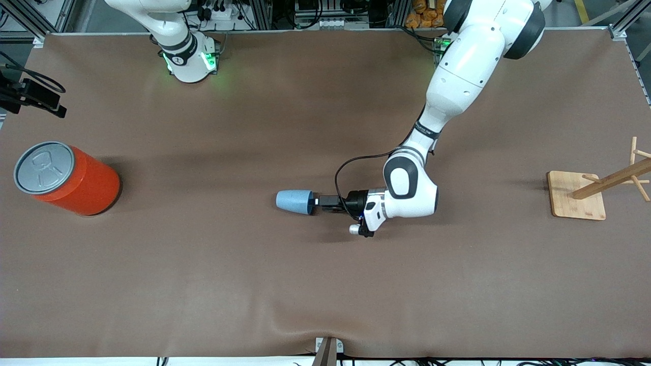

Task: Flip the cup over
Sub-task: 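Close the left gripper around the rim of the blue cup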

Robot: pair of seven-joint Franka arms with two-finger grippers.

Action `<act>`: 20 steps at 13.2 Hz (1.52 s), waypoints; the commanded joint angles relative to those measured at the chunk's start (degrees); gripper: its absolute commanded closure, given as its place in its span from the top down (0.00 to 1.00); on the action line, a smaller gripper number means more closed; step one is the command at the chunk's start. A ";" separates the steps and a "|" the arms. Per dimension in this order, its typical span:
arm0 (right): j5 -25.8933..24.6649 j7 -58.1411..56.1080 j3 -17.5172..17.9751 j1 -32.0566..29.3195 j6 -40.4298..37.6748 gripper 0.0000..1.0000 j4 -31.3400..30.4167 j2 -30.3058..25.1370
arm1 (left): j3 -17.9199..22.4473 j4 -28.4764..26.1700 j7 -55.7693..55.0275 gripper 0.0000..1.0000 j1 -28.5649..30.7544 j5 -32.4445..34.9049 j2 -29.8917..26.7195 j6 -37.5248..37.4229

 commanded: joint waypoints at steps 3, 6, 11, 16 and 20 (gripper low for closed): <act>0.38 1.08 0.71 -0.83 -0.86 1.00 0.32 0.33 | 0.41 2.57 3.42 1.00 -2.77 -6.34 2.35 1.22; -0.93 1.86 0.88 1.46 -1.38 1.00 -0.38 0.51 | 0.41 3.18 4.66 1.00 -3.48 -7.14 3.67 1.31; -0.84 1.86 0.62 1.02 0.10 1.00 -0.29 0.60 | 0.68 3.18 5.90 0.27 -3.83 -7.67 3.32 1.57; -0.76 1.69 0.44 -0.39 0.37 1.00 0.32 0.51 | 0.76 3.10 6.60 0.12 -3.83 -7.59 3.32 1.57; -0.93 1.69 0.44 -0.39 0.20 1.00 0.32 0.42 | 1.20 2.92 9.86 0.00 -3.66 -6.88 2.44 1.57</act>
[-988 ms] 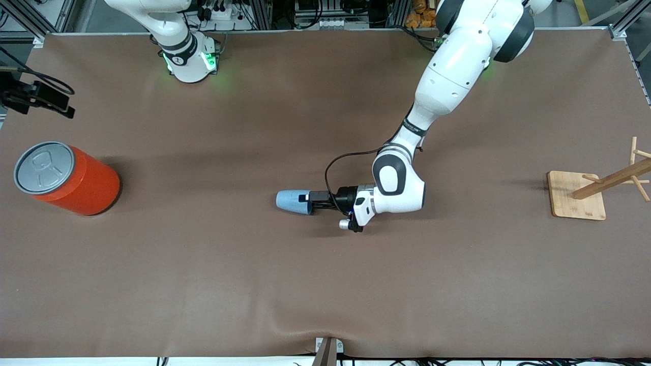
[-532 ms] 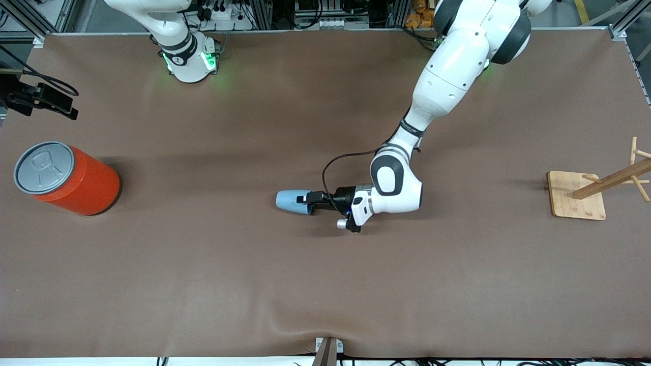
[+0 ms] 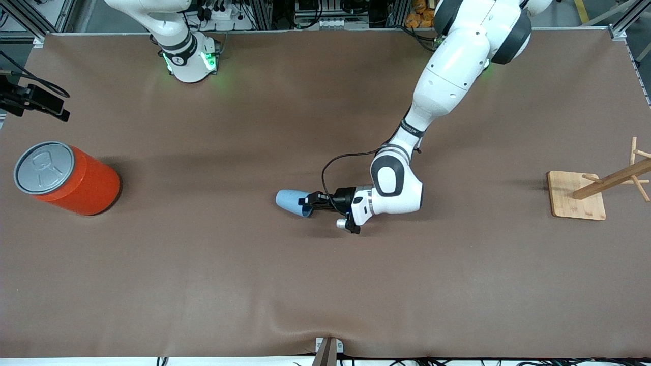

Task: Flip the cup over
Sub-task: 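Close the left gripper around the rim of the blue cup, then lift the cup with the left gripper and turn it upright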

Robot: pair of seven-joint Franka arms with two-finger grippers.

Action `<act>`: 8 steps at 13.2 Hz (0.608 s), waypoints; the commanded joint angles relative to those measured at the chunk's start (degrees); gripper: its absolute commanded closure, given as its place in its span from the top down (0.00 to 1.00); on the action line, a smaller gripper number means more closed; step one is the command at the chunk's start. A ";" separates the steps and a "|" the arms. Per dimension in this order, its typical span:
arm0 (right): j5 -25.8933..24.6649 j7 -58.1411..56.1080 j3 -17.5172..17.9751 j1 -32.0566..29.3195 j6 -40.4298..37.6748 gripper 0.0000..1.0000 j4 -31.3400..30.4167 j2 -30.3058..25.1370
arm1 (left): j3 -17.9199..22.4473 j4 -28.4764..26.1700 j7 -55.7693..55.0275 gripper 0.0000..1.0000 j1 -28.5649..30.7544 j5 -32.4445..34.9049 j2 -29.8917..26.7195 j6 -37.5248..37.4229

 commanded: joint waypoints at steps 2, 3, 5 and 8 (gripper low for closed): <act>-0.64 0.67 0.48 -0.45 -0.36 1.00 0.59 -0.22 | 0.83 0.19 -0.63 0.00 -0.38 -0.22 -1.45 1.08; -0.64 0.67 0.57 -0.45 -0.36 1.00 0.59 -0.22 | 1.10 0.19 -3.17 0.00 -0.55 -0.13 -2.15 1.09; -0.64 0.67 0.57 -0.36 -0.36 1.00 0.59 -0.22 | 2.32 0.19 -7.83 0.00 -0.73 3.01 -4.17 1.17; -0.73 0.67 0.57 -0.36 -0.36 1.00 0.59 -0.13 | 3.82 0.62 -21.43 0.00 0.06 18.10 -7.77 1.09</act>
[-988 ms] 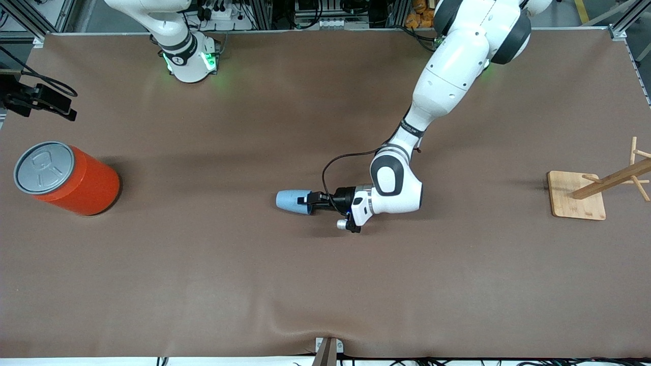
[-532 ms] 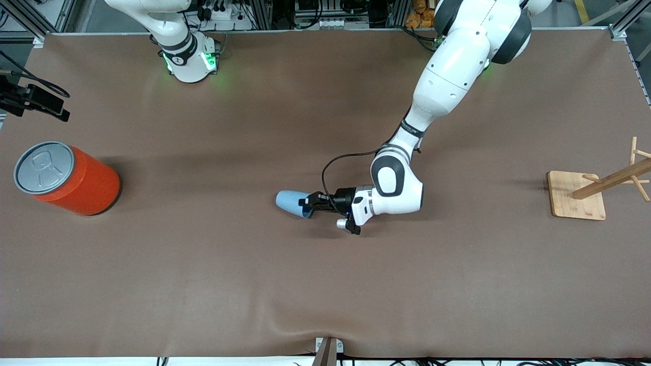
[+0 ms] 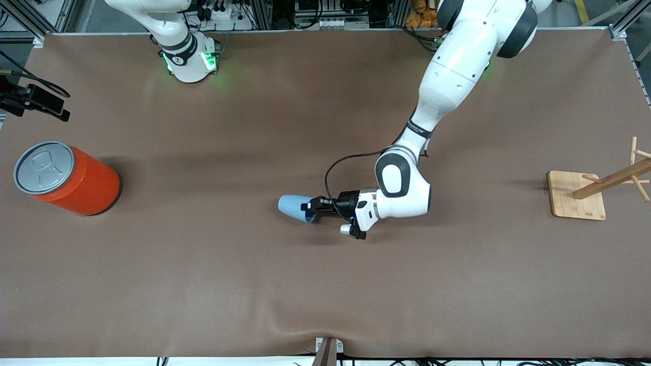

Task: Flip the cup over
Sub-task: 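Lift the cup with the left gripper and turn it upright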

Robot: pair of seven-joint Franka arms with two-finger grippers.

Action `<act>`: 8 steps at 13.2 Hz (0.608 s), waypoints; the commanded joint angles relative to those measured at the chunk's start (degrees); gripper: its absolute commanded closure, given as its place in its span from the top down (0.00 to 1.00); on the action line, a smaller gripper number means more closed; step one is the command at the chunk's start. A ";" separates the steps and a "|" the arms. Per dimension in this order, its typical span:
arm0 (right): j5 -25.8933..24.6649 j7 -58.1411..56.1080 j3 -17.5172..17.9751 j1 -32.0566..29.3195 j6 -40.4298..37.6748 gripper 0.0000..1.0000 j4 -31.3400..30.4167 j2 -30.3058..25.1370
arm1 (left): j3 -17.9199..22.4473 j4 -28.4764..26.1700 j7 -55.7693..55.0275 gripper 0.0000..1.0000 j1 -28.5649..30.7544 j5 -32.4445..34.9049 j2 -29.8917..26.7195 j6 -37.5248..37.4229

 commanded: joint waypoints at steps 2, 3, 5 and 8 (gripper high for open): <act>-0.72 0.67 0.51 -0.37 -0.36 1.00 0.49 -0.22 | 2.28 -0.91 -12.95 0.00 0.01 13.98 -6.22 0.54; -0.64 0.67 0.51 -0.37 -0.36 1.00 0.57 -0.22 | 3.51 -0.91 -14.27 0.00 -0.08 18.89 -7.54 0.45; -0.64 0.76 0.51 -0.28 -0.36 1.00 0.48 -0.21 | 3.87 -1.18 -18.57 0.00 0.62 28.39 -10.18 0.19; -0.64 0.76 0.51 -0.28 -0.36 1.00 0.48 -0.21 | 4.05 -1.70 -23.67 0.00 4.39 45.94 -14.83 -7.43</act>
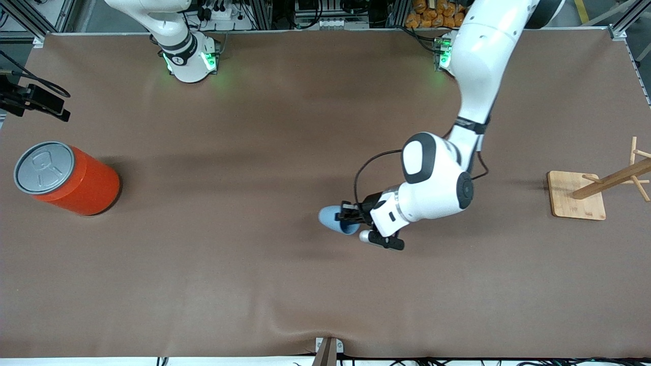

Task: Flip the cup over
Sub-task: 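Lift the cup with the left gripper and turn it upright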

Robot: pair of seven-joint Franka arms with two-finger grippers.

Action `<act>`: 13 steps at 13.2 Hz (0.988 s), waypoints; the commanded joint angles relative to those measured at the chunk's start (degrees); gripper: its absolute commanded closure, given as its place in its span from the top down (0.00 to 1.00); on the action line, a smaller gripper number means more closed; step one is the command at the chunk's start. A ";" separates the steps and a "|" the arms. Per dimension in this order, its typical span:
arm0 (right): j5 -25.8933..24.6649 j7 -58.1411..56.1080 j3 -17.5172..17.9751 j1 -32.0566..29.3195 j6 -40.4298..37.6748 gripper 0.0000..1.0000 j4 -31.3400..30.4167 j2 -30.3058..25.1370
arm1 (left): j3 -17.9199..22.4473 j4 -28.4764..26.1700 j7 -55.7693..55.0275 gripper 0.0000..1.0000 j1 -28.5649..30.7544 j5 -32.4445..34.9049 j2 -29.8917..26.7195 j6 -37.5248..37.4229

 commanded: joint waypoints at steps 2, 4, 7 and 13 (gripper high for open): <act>-0.37 0.76 0.46 -0.20 -0.18 1.00 0.56 -0.22 | 0.17 -2.44 -5.58 0.00 2.17 20.97 -6.90 -7.75; -0.11 0.76 0.46 -0.29 -0.09 1.00 0.56 -0.22 | 0.09 -3.05 -8.75 0.00 2.43 29.59 -9.02 -11.70; -0.11 0.76 0.55 -0.12 -0.27 1.00 0.56 -0.13 | 0.17 -9.36 -8.94 0.00 2.60 42.16 -13.49 -12.60; -0.55 0.76 0.46 -0.20 -1.49 1.00 0.56 -0.30 | -0.09 -25.42 -7.80 0.00 6.99 47.46 -23.50 -6.13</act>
